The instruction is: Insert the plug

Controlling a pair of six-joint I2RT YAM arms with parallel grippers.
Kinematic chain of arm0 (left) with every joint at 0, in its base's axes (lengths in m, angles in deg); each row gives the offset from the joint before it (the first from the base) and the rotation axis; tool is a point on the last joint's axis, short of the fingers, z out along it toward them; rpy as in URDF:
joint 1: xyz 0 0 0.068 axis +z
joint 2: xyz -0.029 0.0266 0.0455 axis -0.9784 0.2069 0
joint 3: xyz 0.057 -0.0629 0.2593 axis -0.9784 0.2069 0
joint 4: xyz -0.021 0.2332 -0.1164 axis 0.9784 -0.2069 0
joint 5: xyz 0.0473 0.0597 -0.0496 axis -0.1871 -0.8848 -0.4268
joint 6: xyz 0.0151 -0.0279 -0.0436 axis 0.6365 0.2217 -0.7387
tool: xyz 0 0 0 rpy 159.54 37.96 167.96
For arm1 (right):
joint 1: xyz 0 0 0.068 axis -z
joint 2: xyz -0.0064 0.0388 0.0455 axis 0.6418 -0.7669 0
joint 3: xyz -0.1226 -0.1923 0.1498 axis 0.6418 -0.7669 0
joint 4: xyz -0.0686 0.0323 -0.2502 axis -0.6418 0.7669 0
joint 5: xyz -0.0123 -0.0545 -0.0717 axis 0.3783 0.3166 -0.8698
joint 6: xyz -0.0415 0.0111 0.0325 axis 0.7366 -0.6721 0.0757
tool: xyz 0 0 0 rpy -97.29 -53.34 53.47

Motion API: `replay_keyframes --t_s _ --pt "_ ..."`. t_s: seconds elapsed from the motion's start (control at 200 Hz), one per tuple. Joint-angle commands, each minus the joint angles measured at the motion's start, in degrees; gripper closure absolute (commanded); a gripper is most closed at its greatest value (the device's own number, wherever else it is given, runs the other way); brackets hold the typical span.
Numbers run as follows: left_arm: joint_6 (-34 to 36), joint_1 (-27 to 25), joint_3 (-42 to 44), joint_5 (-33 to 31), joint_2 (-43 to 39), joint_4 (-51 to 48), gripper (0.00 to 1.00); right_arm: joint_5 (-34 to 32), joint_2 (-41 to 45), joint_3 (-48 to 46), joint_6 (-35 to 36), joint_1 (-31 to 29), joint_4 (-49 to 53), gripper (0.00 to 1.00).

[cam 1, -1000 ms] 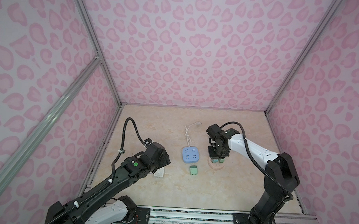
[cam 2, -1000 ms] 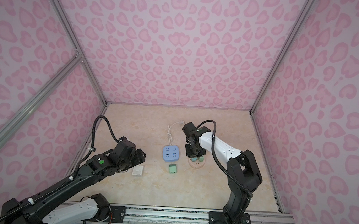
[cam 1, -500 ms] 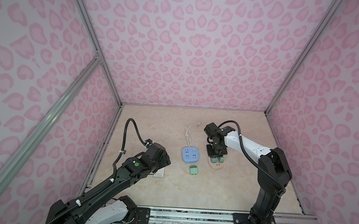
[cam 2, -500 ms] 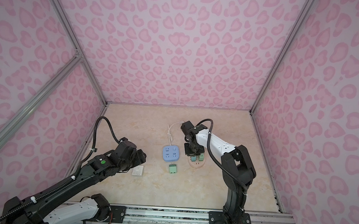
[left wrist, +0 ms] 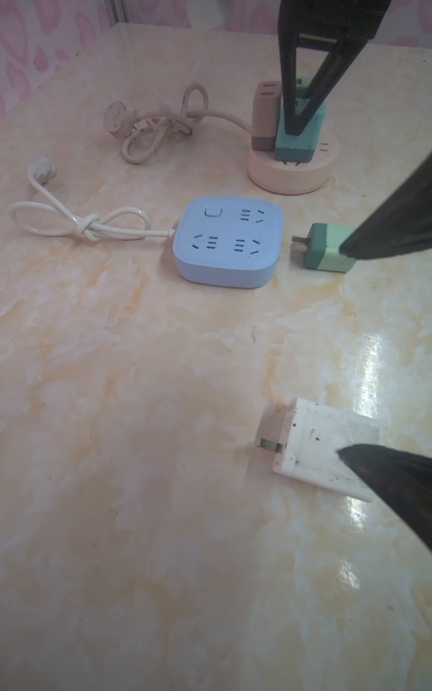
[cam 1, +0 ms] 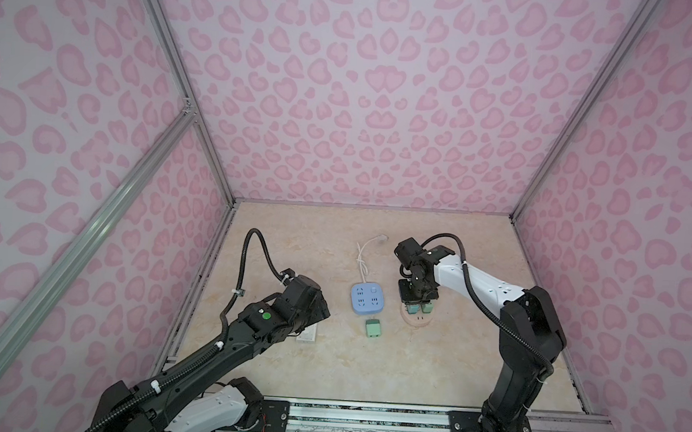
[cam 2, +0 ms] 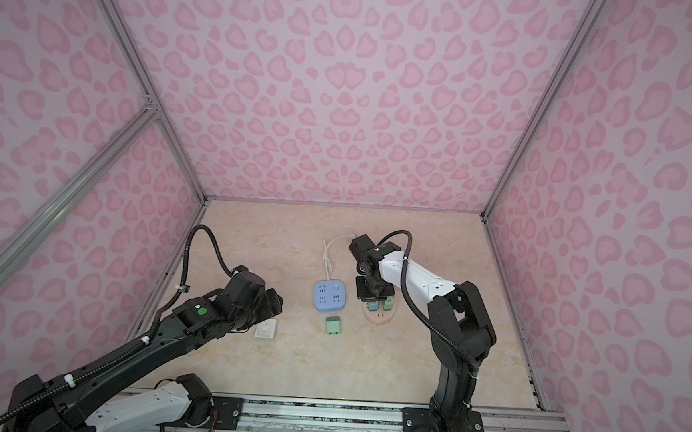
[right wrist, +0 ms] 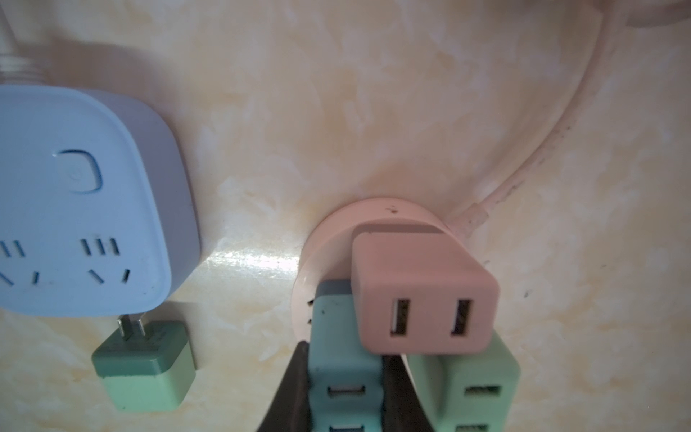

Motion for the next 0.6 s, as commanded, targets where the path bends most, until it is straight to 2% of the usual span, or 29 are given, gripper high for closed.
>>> replay_keyframes --t_s 0.0,0.295,0.51,0.595 --pt "0.4 0.1 -0.2 -0.6 -0.6 0.6 0.2 1.8 -0.6 -2.5 -1.0 0.2 -0.5 0.89" --pt "-0.2 0.1 0.2 -0.4 -1.6 0.4 0.2 1.7 4.4 -3.0 -2.1 0.0 -1.2 0.71" --pt "-0.2 0.1 0.1 -0.4 -2.0 0.3 0.2 0.8 5.6 -3.2 -1.8 -0.2 -0.5 0.53" --pt "-0.3 0.1 0.3 -0.4 -2.2 0.2 0.2 0.4 6.3 -2.9 -1.9 -0.2 -0.4 0.5"
